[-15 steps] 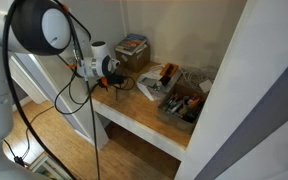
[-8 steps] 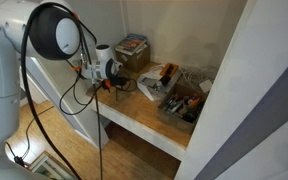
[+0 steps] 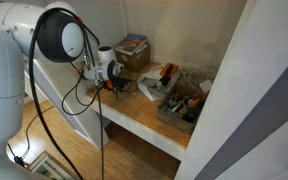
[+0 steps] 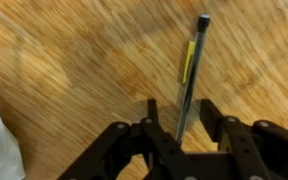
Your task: Put the pen into the cardboard box
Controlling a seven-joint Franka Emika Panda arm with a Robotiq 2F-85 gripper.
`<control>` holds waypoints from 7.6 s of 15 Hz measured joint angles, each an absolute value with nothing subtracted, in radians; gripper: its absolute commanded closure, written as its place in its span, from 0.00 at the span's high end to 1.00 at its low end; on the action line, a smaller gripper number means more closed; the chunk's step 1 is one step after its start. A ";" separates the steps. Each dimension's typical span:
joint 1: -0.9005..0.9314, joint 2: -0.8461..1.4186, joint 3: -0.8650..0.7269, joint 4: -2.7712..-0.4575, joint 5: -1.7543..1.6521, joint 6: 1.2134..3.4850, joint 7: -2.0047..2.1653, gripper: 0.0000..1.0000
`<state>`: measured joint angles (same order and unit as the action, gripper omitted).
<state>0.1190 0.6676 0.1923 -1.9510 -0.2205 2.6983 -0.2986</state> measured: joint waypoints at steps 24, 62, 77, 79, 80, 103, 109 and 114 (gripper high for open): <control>0.063 0.275 0.033 -1.942 -0.224 2.287 -0.199 0.08; -0.219 0.540 -0.144 -1.716 0.097 2.460 0.154 0.06; -0.154 0.560 -0.186 -1.851 0.097 2.562 0.323 0.08; -0.147 0.567 -0.193 -1.854 0.096 2.572 0.329 0.35; -0.144 0.569 -0.196 -1.854 0.096 2.573 0.329 0.41; -0.154 0.257 -0.111 -1.822 0.054 2.002 -0.231 1.00; -0.120 0.187 -0.085 -1.855 0.030 1.949 -0.229 1.00; -0.069 0.063 -0.048 -1.927 0.030 1.976 -0.205 1.00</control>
